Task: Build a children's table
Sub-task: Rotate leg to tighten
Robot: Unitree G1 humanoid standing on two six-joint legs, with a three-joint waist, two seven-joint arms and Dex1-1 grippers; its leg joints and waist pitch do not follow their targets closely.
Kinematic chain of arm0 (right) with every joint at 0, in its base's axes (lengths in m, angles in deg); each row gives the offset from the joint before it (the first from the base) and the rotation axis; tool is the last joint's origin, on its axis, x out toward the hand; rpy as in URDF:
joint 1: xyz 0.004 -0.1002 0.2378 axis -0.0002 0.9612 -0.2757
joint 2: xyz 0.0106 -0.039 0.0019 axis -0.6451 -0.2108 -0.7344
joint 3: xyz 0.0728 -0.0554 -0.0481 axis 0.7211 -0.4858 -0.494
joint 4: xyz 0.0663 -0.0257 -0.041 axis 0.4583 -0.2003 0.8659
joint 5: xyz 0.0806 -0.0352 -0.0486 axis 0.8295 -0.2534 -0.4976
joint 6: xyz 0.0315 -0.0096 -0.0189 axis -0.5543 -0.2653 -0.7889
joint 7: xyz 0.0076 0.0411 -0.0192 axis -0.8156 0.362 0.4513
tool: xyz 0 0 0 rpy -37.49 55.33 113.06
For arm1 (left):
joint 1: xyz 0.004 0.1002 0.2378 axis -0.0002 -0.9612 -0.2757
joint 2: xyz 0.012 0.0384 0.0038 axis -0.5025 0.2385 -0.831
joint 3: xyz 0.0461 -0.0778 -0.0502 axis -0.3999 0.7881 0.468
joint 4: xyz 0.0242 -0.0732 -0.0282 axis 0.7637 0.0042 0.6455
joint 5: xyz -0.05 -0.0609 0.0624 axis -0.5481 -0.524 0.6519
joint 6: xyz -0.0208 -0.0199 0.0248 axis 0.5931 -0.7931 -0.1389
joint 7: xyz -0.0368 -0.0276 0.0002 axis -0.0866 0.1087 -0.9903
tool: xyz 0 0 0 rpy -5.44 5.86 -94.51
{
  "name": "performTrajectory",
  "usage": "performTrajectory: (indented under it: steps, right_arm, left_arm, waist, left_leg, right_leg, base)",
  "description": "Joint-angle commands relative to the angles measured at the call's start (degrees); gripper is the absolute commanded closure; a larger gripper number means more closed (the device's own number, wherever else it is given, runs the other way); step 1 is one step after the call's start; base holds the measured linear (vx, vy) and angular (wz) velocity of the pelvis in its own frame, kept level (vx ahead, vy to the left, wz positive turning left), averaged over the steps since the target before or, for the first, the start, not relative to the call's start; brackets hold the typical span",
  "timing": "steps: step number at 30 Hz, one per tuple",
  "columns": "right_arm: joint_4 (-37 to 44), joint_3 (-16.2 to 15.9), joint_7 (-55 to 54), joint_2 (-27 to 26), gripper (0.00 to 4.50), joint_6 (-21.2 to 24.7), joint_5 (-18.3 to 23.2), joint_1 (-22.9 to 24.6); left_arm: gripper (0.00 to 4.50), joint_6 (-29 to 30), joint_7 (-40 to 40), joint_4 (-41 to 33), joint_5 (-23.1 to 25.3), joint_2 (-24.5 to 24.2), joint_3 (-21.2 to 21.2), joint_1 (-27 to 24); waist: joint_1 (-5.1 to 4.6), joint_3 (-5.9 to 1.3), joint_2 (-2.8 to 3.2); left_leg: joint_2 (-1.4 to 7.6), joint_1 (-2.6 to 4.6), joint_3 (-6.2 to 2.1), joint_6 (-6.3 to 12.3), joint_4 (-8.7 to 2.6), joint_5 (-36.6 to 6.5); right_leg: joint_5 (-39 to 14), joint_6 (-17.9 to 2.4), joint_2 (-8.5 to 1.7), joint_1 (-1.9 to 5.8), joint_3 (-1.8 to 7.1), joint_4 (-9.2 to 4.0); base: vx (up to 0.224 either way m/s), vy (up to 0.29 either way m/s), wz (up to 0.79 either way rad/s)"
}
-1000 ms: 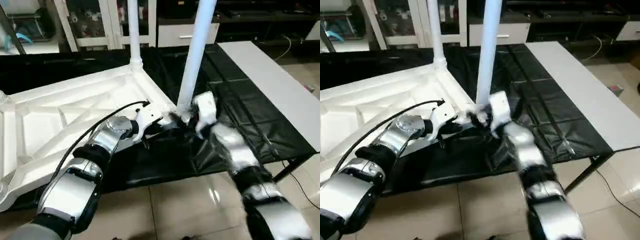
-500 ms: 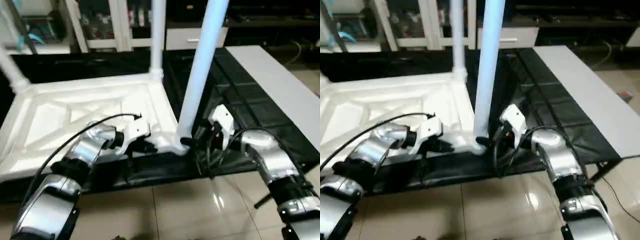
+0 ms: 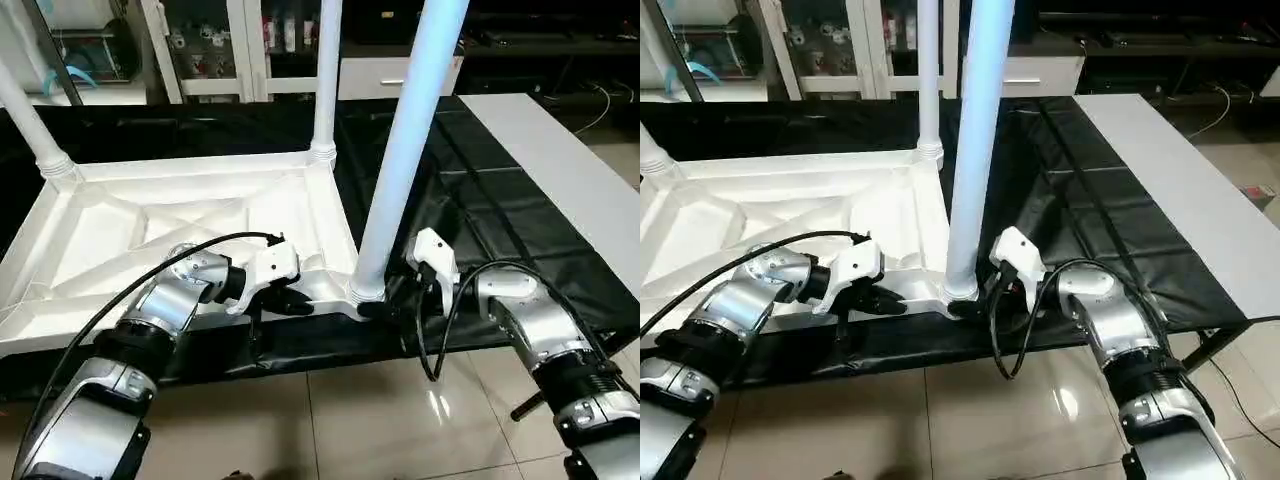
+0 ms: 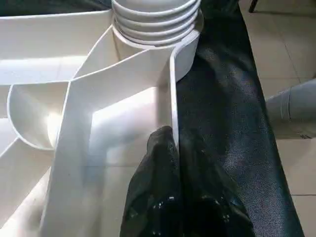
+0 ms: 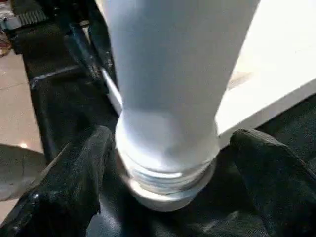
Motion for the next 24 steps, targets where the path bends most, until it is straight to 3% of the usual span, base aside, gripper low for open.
performTrajectory:
  steps: [1,5,6,9,19,22,23,24]
  right_arm:
    - [-0.6,0.9,0.0,-0.6,0.69,-0.4,0.1,-1.2]
    - [-1.3,1.0,0.6,-1.2,1.06,-0.8,0.0,-1.4]
    - [-1.7,1.0,0.6,-1.3,1.12,-1.0,0.0,-1.4]
    - [-2.9,1.0,0.6,-1.6,1.50,-1.6,0.1,-1.5]
    - [-4.1,2.3,-1.6,-3.5,1.77,-2.8,0.4,-1.2]
    - [-5.9,4.8,-9.9,-6.8,1.78,-4.0,0.5,-0.9]
    - [-6.1,5.1,-11.5,-7.4,1.78,-4.1,0.4,-0.7]
    - [-7.2,6.2,-18.7,-9.8,1.78,-4.5,-0.5,0.0]
  left_arm:
    - [4.50,1.2,0.8,1.5,2.6,-0.7,-3.3,-2.1]
    - [4.50,1.9,0.8,0.7,2.5,-0.9,-3.6,-2.4]
    - [4.50,1.9,0.7,0.7,2.5,-0.8,-3.6,-2.4]
    - [4.50,2.2,0.6,0.4,2.6,-0.8,-3.7,-2.5]
    - [4.50,2.9,0.3,0.1,2.5,-0.5,-3.7,-2.6]
    - [4.50,2.8,-0.9,0.7,2.3,0.1,-3.4,-2.3]
    - [4.50,2.7,-1.2,0.9,2.3,0.2,-3.2,-2.1]
    - [4.50,2.2,-3.5,2.4,2.6,1.0,-2.7,-1.3]
  waist:
    - [-0.22,-3.83,-0.23]
    - [-0.25,-3.89,-0.17]
    - [-0.19,-3.92,0.08]
    - [-0.23,-3.98,-0.08]
    - [-0.37,-3.88,0.02]
    - [-0.94,-3.70,-0.22]
    - [-1.11,-3.63,-0.15]
    - [-1.61,-3.51,-0.23]
  left_leg:
    - [1.08,0.00,0.30,2.95,-3.85,-14.5]
    - [1.14,-0.04,0.25,2.87,-3.88,-14.4]
    - [1.15,-0.04,0.21,2.81,-3.87,-14.2]
    - [1.16,-0.05,0.29,2.96,-3.82,-13.9]
    - [1.10,-0.04,0.27,2.77,-3.87,-14.6]
    - [0.99,-0.14,0.08,2.03,-4.10,-16.4]
    - [0.99,-0.02,0.10,1.83,-4.08,-17.0]
    - [0.87,-0.01,-0.05,1.27,-4.21,-17.9]
  right_leg:
    - [-18.5,-12.0,-2.27,2.94,2.42,-3.80]
    - [-18.4,-12.0,-2.28,2.93,2.40,-3.75]
    - [-17.8,-12.2,-2.32,2.95,2.41,-3.66]
    - [-16.5,-12.7,-2.27,3.00,2.41,-3.55]
    - [-17.9,-12.4,-2.26,2.94,2.40,-3.71]
    - [-22.0,-11.0,-2.33,2.92,2.29,-4.17]
    - [-22.7,-10.9,-2.39,2.59,2.38,-4.26]
    - [-24.4,-10.5,-2.35,2.59,2.28,-4.49]
  base:
    - [0.000,0.000,0.00]
    - [0.000,0.000,0.00]
    - [0.000,0.000,0.00]
    - [0.000,0.000,0.00]
    - [0.000,0.000,0.00]
    - [0.000,0.000,0.00]
    - [0.000,0.000,0.00]
    - [0.000,0.000,0.00]
